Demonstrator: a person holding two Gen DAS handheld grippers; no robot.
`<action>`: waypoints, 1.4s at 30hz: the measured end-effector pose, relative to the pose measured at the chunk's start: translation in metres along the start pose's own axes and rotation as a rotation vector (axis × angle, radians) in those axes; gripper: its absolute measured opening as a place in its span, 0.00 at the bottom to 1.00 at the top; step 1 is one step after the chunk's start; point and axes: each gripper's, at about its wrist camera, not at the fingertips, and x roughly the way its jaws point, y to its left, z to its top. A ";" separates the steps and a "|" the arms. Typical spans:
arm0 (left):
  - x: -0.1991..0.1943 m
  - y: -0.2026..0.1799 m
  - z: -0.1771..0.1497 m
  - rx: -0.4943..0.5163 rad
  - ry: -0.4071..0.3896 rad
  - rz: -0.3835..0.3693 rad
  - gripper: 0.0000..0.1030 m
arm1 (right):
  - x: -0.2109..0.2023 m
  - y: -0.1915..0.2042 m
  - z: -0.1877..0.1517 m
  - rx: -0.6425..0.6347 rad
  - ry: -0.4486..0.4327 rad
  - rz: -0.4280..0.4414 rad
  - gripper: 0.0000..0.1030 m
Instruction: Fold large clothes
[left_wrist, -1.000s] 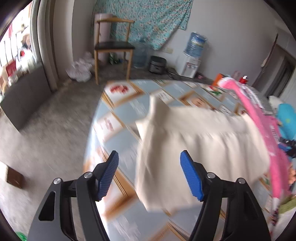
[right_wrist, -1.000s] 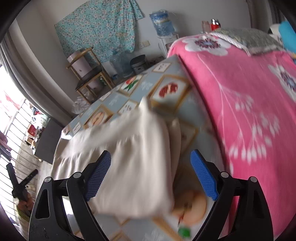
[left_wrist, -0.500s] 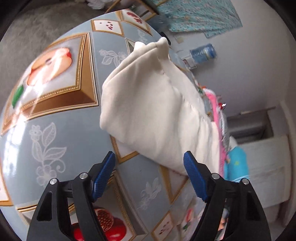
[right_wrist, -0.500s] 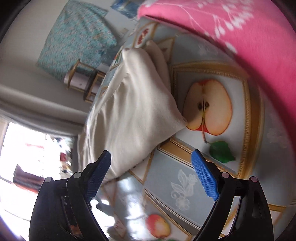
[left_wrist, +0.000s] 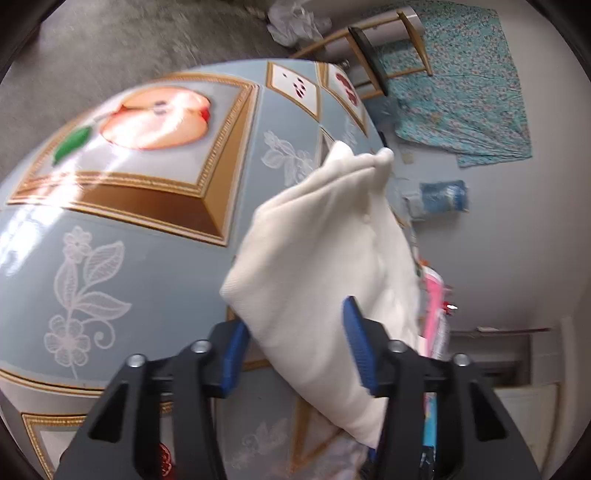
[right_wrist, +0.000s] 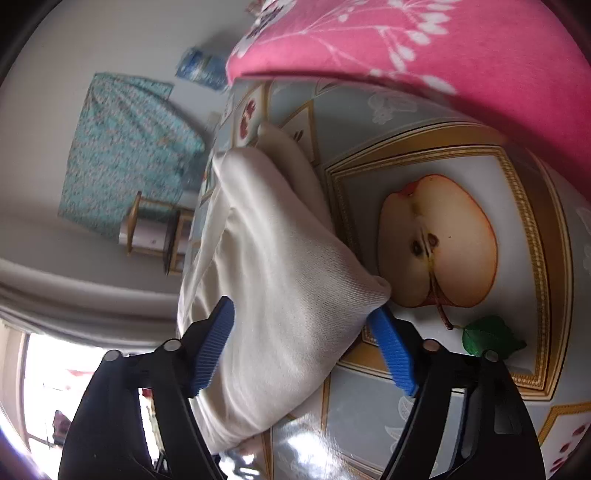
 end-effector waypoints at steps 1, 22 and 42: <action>0.004 -0.006 -0.005 0.031 -0.021 0.042 0.30 | -0.001 0.000 -0.002 0.008 -0.019 -0.008 0.62; -0.080 -0.025 -0.080 0.663 -0.176 0.197 0.18 | -0.057 -0.012 -0.041 -0.235 -0.012 -0.031 0.18; -0.100 -0.043 -0.092 0.924 -0.155 0.162 0.65 | -0.082 0.045 -0.092 -0.721 -0.207 -0.297 0.74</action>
